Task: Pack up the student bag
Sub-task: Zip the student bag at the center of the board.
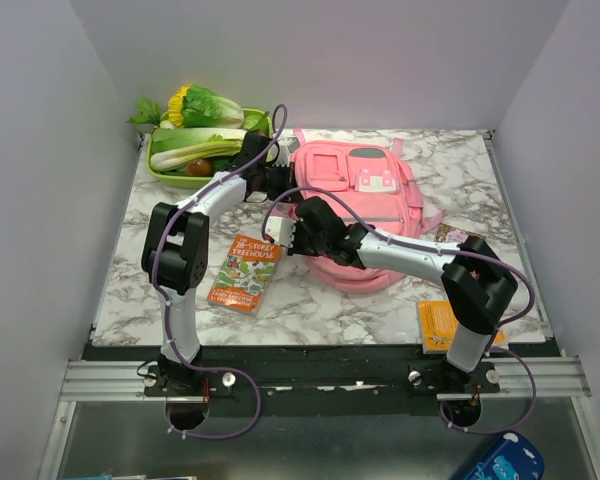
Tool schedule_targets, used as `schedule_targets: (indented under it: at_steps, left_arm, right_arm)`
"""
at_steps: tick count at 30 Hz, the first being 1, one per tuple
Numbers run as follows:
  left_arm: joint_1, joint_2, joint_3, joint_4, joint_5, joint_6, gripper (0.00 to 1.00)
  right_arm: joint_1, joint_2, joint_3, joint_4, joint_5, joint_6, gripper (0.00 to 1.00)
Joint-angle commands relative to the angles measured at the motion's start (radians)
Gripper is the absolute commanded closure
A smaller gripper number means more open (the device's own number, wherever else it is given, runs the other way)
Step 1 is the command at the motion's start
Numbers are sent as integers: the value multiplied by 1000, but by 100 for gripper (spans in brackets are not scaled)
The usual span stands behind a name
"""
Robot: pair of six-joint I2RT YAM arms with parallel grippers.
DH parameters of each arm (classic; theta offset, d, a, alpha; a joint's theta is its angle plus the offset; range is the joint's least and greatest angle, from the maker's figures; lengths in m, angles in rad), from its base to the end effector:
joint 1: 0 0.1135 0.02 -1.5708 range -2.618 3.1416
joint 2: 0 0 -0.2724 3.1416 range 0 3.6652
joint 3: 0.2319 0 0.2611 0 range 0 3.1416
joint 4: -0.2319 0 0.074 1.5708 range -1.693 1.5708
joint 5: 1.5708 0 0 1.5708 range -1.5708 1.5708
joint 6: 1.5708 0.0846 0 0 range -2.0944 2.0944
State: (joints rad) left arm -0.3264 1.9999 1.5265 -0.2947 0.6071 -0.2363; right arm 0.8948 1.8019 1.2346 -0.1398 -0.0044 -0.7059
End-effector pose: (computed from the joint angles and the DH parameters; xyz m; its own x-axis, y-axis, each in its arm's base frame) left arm 0.4487 -0.2028 0.1991 -0.7924 0.0653 -0.6065 0.4798 0.6806 -0.5537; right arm 0.2810 0.3509 0.1897 0.1981 -0.7899 -0.5804 -0.8589 0.1454 -0.4910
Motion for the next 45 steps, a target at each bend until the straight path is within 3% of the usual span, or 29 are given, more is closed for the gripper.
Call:
schedule_targets:
  at_steps: [1,24,32,33,37,40,45]
  left_arm:
    - [12,54,96,22,-29,3,100]
    - [52,99,277,-60,-102,-9,100]
    - [66,62,281,-132,-35,55,100]
    - [66,47,267,-142,-14,58,97]
    - [63,-79,150,-169,89,23,62]
    - [63,-157,46,-179,137,2,43]
    - [41,-234,-120,-178,157,3,35]
  right_arm:
    - [55,-91,-69,3,-51,129,99]
    - [144,-364,-412,57,-8,410,99]
    - [144,-395,-448,112,-2,456,99]
    - [142,-386,-443,121,-2,456,99]
    - [144,-326,-414,199,23,451,99]
    - [142,-289,-393,226,15,438,99]
    - [142,-259,-370,240,1,428,99]
